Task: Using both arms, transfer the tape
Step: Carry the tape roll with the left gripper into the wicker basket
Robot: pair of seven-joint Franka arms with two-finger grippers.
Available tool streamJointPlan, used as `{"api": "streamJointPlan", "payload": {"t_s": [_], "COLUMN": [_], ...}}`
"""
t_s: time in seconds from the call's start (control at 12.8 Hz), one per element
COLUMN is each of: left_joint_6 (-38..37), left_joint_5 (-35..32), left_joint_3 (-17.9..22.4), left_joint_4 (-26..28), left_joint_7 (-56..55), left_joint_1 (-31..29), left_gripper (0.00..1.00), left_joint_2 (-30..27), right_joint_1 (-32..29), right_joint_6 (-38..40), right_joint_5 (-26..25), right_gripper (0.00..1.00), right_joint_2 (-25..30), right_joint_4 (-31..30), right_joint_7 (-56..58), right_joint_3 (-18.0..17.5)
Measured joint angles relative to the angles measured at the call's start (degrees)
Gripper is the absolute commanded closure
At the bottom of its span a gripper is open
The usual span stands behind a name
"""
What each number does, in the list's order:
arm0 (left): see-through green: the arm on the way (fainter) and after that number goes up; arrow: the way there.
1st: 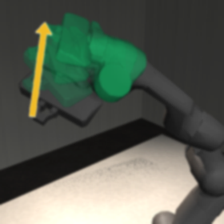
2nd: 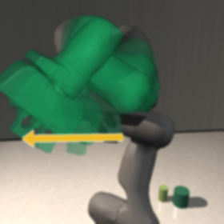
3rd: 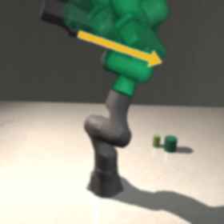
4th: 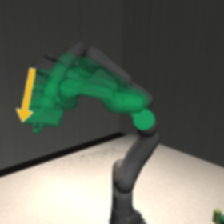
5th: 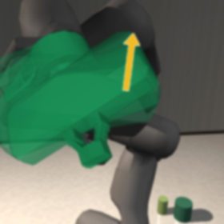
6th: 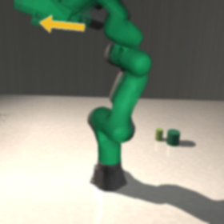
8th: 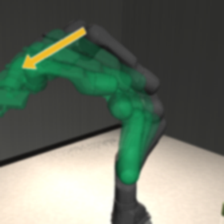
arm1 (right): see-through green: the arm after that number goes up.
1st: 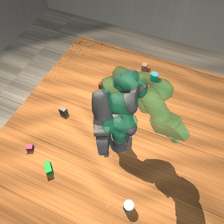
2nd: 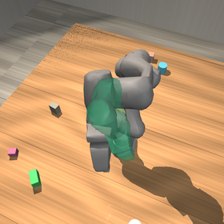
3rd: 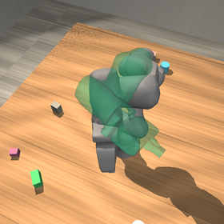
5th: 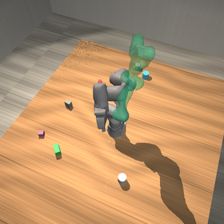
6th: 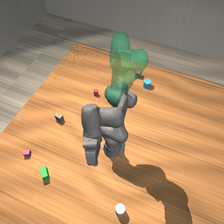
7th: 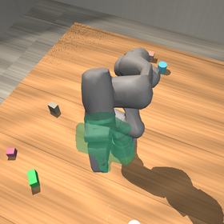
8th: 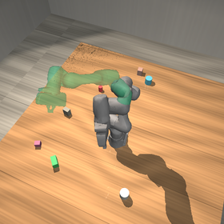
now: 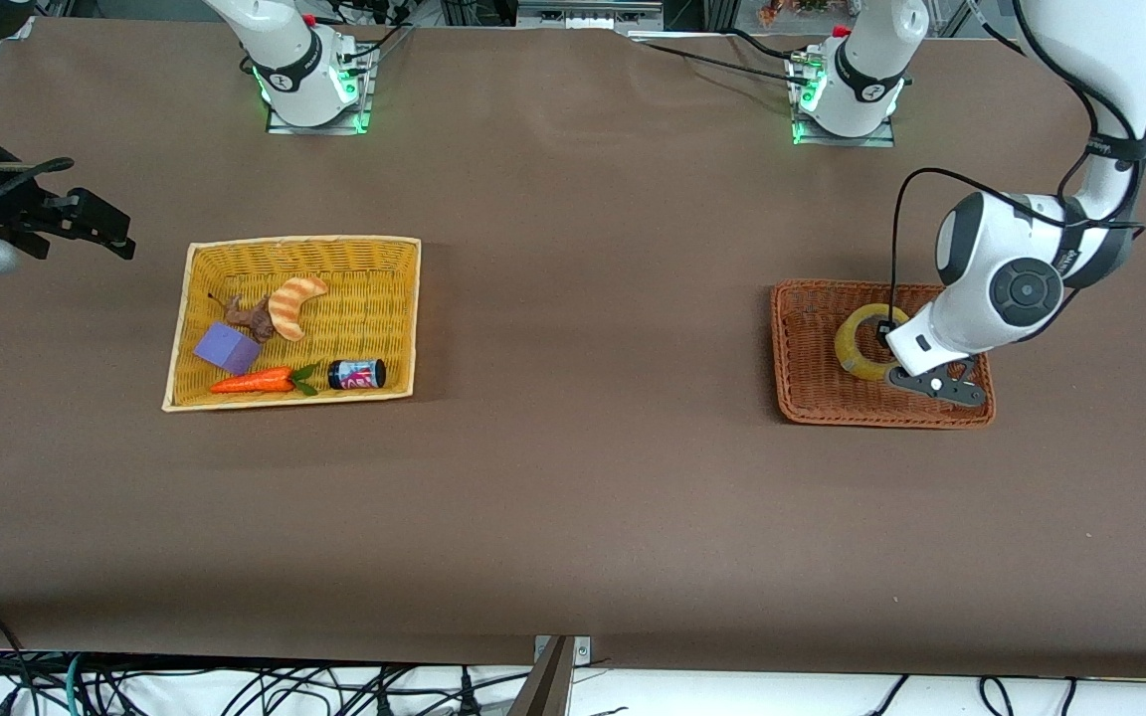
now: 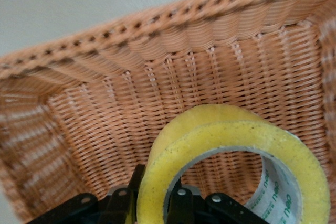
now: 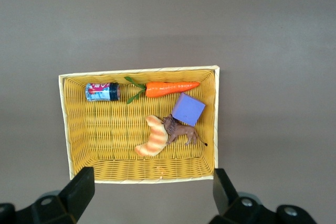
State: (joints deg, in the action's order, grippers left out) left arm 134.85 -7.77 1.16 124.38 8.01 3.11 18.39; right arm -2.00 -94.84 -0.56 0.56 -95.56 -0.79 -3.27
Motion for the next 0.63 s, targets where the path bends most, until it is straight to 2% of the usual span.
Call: {"api": "streamJointPlan", "payload": {"t_s": [0.31,0.39,0.47,0.55,0.63], "left_joint_6": [10.4,12.5,13.2,13.2,13.1], "left_joint_5": [0.0,0.0,0.0,0.0,0.0], "left_joint_3": [0.5,0.6,0.7,0.7,0.7], "left_joint_4": [6.1,6.7,6.8,6.7,6.3], "left_joint_7": [0.1,0.1,0.1,0.2,0.2], "left_joint_1": [0.0,0.0,-0.1,-0.1,-0.1], "left_gripper": [1.00,0.95,0.51,0.18,0.00], "left_joint_2": [0.9,1.6,1.9,1.8,1.8], "right_joint_1": [0.0,0.0,0.0,0.0,0.0], "right_joint_6": [0.1,0.1,0.1,0.1,0.1], "right_joint_5": [0.0,0.0,0.0,0.0,0.0], "right_gripper": [0.00,0.00,0.00,0.00,0.00], "right_joint_2": [0.0,0.0,0.0,0.0,0.0], "right_joint_4": [0.0,0.0,0.0,0.0,0.0], "right_joint_7": [0.0,0.0,0.0,0.0,0.0], "right_joint_3": [0.0,0.0,0.0,0.0,0.0]}}
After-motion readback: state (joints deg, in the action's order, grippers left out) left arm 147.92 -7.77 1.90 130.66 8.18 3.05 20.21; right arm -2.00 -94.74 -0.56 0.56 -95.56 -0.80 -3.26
